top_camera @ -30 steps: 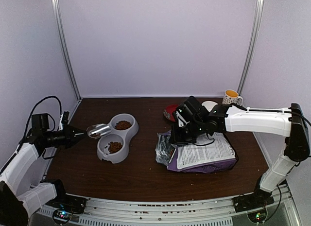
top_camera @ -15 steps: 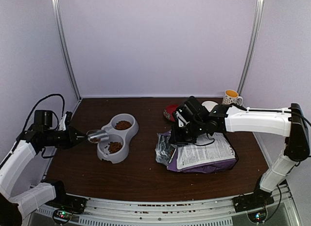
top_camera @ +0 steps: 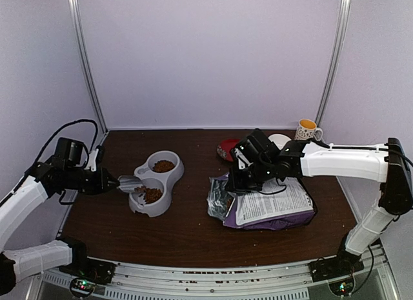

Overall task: Serve the pet food
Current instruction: Place the pet food in the pet food bowl.

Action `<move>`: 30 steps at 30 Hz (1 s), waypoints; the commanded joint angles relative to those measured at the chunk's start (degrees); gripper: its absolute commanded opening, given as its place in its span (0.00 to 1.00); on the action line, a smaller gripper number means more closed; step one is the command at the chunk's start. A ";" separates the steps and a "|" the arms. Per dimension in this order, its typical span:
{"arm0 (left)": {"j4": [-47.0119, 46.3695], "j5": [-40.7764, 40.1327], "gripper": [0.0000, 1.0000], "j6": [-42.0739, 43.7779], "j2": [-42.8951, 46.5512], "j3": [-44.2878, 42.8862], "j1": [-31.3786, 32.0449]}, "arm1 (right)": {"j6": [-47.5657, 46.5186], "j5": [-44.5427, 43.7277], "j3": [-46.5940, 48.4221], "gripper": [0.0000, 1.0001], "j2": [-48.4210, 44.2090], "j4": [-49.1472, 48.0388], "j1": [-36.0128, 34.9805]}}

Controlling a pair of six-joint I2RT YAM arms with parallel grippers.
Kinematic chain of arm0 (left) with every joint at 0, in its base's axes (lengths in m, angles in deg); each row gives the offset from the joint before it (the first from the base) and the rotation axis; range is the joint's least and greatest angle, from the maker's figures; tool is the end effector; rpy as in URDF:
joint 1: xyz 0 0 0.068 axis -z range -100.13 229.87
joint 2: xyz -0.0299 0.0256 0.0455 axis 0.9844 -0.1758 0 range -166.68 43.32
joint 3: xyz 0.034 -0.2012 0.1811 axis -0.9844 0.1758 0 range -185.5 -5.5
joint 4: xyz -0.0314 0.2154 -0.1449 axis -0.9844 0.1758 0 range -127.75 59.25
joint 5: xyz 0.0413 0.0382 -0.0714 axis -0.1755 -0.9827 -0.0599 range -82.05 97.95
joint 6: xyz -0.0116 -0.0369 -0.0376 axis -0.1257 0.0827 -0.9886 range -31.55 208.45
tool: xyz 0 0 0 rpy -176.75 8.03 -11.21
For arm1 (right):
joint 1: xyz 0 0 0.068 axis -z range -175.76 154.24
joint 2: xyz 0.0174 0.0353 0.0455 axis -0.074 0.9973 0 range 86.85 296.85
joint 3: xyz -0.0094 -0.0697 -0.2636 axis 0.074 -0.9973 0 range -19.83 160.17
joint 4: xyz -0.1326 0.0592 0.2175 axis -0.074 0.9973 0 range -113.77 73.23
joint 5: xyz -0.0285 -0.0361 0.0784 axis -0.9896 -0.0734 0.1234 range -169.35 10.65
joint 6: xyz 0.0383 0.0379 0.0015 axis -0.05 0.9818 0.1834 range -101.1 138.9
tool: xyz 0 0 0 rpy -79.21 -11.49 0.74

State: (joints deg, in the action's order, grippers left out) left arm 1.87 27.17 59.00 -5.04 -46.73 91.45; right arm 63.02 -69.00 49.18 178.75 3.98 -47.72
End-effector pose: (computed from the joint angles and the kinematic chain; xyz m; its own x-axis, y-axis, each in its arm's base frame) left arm 0.1630 -0.0454 0.2616 -0.8231 -0.3053 -0.4789 0.0067 0.8380 -0.5457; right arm 0.2087 0.2773 0.2531 -0.9302 -0.0777 -0.3586 -0.2750 0.7947 0.5412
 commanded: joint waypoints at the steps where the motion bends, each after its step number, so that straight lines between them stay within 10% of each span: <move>1: 0.18 -6.72 0.00 0.54 -1.23 -3.28 3.96 | -0.06 -1.54 -1.55 0.00 -1.76 1.70 1.20; 30: 3.41 -23.31 0.00 -0.04 0.54 -8.14 9.91 | 0.31 -1.55 -6.07 0.00 -5.37 0.28 1.47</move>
State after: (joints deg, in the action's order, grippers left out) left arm 7.55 6.39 59.22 -5.17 -53.16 102.44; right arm 62.84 -68.80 44.77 175.36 1.66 -47.20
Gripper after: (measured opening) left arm 0.122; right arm 0.020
